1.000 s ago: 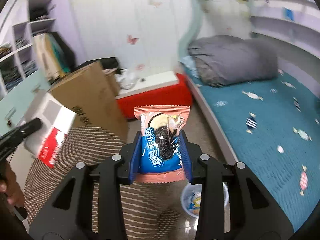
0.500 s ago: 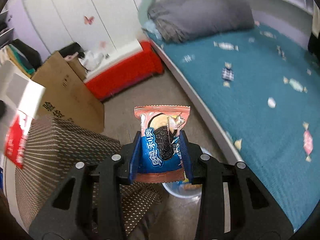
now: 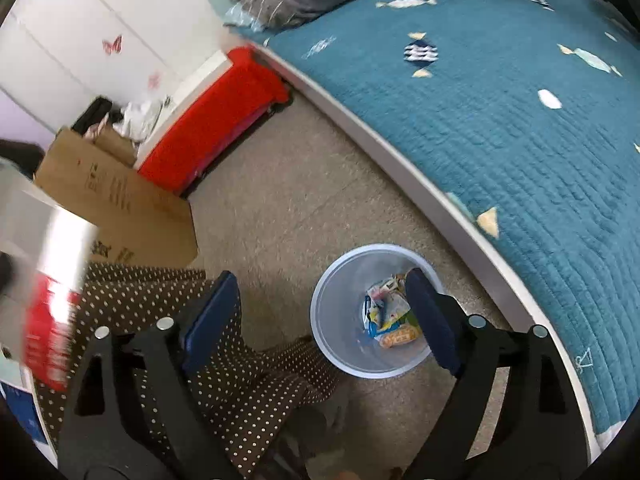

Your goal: Collect trash

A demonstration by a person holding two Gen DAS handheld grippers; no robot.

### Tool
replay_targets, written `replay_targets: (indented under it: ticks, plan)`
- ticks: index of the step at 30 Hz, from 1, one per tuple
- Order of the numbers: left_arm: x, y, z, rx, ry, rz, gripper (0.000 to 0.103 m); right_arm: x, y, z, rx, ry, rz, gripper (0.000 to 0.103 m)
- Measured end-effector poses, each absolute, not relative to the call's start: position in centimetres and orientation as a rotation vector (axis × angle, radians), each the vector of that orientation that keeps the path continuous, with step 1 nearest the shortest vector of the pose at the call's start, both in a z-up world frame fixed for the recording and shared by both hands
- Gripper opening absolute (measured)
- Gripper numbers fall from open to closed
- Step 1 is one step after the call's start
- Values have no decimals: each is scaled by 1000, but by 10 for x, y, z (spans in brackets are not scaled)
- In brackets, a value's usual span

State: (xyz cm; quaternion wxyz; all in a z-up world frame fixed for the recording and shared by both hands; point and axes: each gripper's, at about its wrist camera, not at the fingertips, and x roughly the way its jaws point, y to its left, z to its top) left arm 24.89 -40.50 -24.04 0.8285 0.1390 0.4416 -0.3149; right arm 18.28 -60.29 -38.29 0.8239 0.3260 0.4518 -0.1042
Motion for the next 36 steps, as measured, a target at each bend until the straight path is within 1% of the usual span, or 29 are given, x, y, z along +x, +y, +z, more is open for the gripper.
replay_targets:
  ticks: [8, 9, 10, 11, 12, 13, 14, 16, 18, 23, 28, 36]
  plan:
    - [259, -449, -280, 390, 1049, -715, 9, 155, -629, -351, 704, 876, -266, 86]
    - [259, -453, -283, 403, 1058, -720, 12, 154, -630, -347, 699, 868, -267, 87]
    - [259, -458, -287, 417, 1069, -725, 12, 152, -631, -344, 696, 863, -266, 87]
    - [260, -462, -292, 432, 1088, -729, 21, 151, -631, -341, 693, 858, -266, 87]
    - [261, -465, -296, 441, 1104, -724, 49, 149, -632, -337, 691, 851, -266, 87]
    - [263, -466, -296, 439, 1104, -714, 68, 148, -631, -334, 692, 847, -265, 87]
    - [263, -463, -293, 427, 1074, -681, 95, 145, -630, -331, 692, 841, -262, 88]
    - [263, -459, -286, 403, 1036, -661, 97, 142, -627, -326, 687, 832, -259, 90]
    - [262, -454, -280, 392, 1049, -666, 97, 139, -622, -321, 684, 823, -252, 90]
    - [251, -430, -252, 353, 986, -621, 97, 129, -607, -303, 675, 795, -244, 96]
    - [232, -400, -216, 312, 905, -602, 97, 119, -588, -279, 632, 781, -248, 97]
    - [185, -346, -153, 264, 740, -551, 98, 101, -547, -219, 549, 738, -250, 97]
